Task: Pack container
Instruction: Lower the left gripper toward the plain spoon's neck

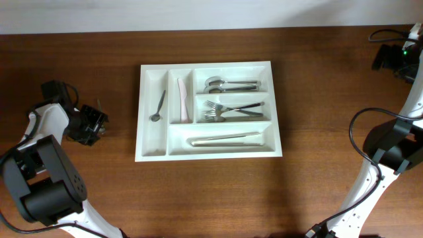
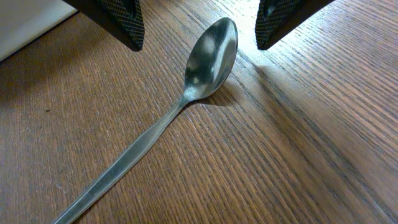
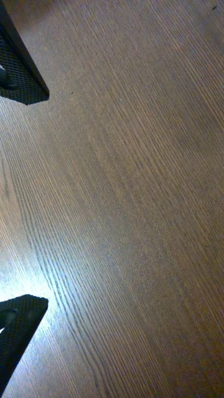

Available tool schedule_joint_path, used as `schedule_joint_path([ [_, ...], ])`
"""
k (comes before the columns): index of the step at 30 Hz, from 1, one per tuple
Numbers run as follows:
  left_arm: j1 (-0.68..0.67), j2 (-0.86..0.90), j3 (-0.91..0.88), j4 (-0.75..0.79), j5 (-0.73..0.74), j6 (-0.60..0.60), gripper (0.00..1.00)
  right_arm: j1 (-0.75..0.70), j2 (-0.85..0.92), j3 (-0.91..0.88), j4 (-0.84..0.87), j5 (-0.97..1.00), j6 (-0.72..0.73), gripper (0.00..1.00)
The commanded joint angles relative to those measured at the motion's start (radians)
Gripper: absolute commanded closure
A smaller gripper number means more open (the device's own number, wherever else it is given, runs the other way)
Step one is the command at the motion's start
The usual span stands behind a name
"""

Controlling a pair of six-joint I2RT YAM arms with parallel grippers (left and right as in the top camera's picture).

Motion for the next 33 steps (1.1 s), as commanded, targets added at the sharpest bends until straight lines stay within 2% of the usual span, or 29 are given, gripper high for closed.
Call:
schedule_joint_path([
  [1,0.006,0.01,0.002,0.002,0.012,-0.023,0.41,-0.007,-0.039,-0.005,0.002,-0.001,0.002,0.01],
  [33,0.014,0.011,-0.133,0.094,0.05,-0.02,0.43,-0.007,-0.039,-0.005,0.002,-0.001,0.002,0.01],
])
